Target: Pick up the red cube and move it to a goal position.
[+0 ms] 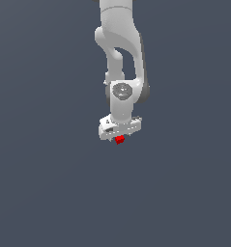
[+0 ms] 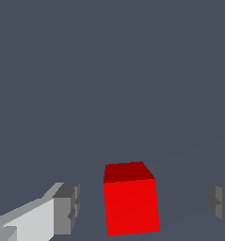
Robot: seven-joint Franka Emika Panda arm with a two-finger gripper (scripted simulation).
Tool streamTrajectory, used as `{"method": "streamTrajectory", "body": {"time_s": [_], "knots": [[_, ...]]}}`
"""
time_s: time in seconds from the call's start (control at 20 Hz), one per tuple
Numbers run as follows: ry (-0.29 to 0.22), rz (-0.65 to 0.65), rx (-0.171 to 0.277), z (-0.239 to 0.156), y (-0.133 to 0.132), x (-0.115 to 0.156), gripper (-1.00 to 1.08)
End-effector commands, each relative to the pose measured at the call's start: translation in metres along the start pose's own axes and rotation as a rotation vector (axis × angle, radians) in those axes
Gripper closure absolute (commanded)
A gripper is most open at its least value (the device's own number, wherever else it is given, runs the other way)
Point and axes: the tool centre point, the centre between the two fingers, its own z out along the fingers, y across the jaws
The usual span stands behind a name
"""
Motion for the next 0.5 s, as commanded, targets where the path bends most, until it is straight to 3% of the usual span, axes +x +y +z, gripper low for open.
{"method": "streamTrajectory", "body": {"time_s": [0.0, 0.45], "knots": [[-0.002, -0.034, 0.002, 0.016, -0.003, -0.008, -0.92], [-0.008, -0.088, 0.003, 0.044, -0.006, -0.02, -0.92]]}}
